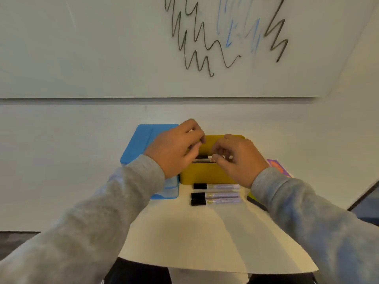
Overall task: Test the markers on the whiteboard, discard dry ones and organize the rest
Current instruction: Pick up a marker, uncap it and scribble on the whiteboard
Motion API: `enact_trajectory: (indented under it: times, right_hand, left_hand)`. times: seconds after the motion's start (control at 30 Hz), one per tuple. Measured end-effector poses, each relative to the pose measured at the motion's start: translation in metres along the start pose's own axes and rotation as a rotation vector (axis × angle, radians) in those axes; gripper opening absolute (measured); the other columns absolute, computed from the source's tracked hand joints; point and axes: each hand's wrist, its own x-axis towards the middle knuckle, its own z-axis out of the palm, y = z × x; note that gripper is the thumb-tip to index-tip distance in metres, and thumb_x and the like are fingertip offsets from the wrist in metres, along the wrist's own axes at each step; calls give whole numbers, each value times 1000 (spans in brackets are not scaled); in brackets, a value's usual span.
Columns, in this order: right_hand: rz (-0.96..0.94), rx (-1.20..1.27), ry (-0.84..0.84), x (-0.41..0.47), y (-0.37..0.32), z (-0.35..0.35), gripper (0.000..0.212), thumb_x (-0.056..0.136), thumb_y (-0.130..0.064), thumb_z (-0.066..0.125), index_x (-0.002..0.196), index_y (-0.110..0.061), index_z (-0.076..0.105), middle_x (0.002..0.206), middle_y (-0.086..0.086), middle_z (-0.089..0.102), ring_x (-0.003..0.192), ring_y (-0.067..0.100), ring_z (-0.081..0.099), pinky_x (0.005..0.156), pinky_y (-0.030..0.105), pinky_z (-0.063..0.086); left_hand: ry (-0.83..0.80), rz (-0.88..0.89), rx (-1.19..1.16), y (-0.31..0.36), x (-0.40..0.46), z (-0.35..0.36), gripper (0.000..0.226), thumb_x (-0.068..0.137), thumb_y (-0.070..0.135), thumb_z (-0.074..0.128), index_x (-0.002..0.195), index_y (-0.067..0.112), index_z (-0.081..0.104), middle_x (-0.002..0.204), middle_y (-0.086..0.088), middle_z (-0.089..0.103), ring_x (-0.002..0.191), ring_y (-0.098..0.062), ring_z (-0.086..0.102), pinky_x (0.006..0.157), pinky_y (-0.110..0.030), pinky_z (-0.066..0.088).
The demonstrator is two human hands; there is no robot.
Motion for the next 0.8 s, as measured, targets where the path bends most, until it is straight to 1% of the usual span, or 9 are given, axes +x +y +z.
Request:
enact_trajectory:
  times: [0.1, 0.17, 0.3, 0.43, 0.5, 0.57, 0.67, 0.73, 0.8]
  right_hand:
    - [17, -89, -160, 22, 5, -4, 9, 90, -14, 66, 95, -20, 70, 88, -4, 61, 79, 15, 58, 75, 34, 50]
    - [46, -141, -246, 36, 12, -3, 14, 90, -12, 64, 99, -19, 72, 94, -1, 65, 86, 19, 61, 81, 40, 53]
    - [121, -219, -430, 61, 24, 2, 19, 93, -13, 60, 108, -20, 70, 101, 2, 69, 92, 21, 62, 84, 34, 51]
    - [193, -442, -661, 82, 40, 24, 21, 95, -20, 58, 114, -24, 67, 104, 3, 64, 92, 29, 63, 72, 33, 47]
    - [213, -532, -754, 88, 50, 38, 21, 94, -22, 60, 114, -23, 68, 104, 2, 65, 89, 28, 63, 72, 33, 47]
    - [199, -585, -790, 91, 60, 49, 16, 92, -21, 64, 107, -21, 69, 94, 0, 65, 83, 25, 62, 73, 33, 49]
    - [130, -645, -784, 91, 64, 55, 5, 92, -21, 66, 96, -24, 65, 78, -6, 55, 76, 21, 57, 70, 32, 48]
    - [100, -658, -770, 91, 65, 58, 6, 92, -23, 65, 90, -28, 62, 77, -7, 54, 72, 19, 55, 71, 32, 50]
    - [86, -657, -761, 91, 66, 60, 14, 93, -24, 65, 83, -30, 57, 75, -8, 52, 68, 16, 52, 72, 32, 52]
  left_hand:
    - [-88, -120, -15, -22, 19, 0, 13, 98, 29, 51, 101, 25, 63, 99, 7, 54, 81, -14, 57, 77, -44, 52]
    - [-171, -216, -35, -32, 22, 9, 13, 98, 31, 53, 98, 24, 64, 96, 6, 56, 83, -14, 57, 81, -46, 52]
    - [-177, -281, -103, -34, 20, 21, 14, 98, 33, 54, 95, 23, 65, 91, 9, 60, 83, -11, 58, 80, -41, 54]
    - [-170, -280, -79, -35, 19, 23, 17, 98, 36, 53, 93, 24, 64, 84, 10, 60, 79, -9, 57, 75, -37, 54]
    - [-167, -280, -82, -36, 18, 23, 18, 98, 36, 52, 92, 24, 64, 83, 10, 60, 77, -10, 56, 74, -38, 54]
    - [-166, -277, -81, -36, 19, 23, 18, 97, 35, 52, 92, 23, 65, 82, 9, 60, 76, -10, 56, 73, -38, 53]
    - [-162, -280, -74, -35, 18, 22, 18, 97, 35, 52, 91, 23, 64, 81, 9, 59, 76, -10, 56, 73, -38, 54]
    - [-161, -283, -79, -35, 18, 22, 18, 97, 35, 52, 91, 23, 64, 81, 8, 60, 76, -10, 56, 73, -37, 54]
    - [-158, -290, -85, -35, 18, 22, 18, 97, 35, 52, 91, 23, 64, 80, 9, 59, 75, -11, 56, 72, -37, 54]
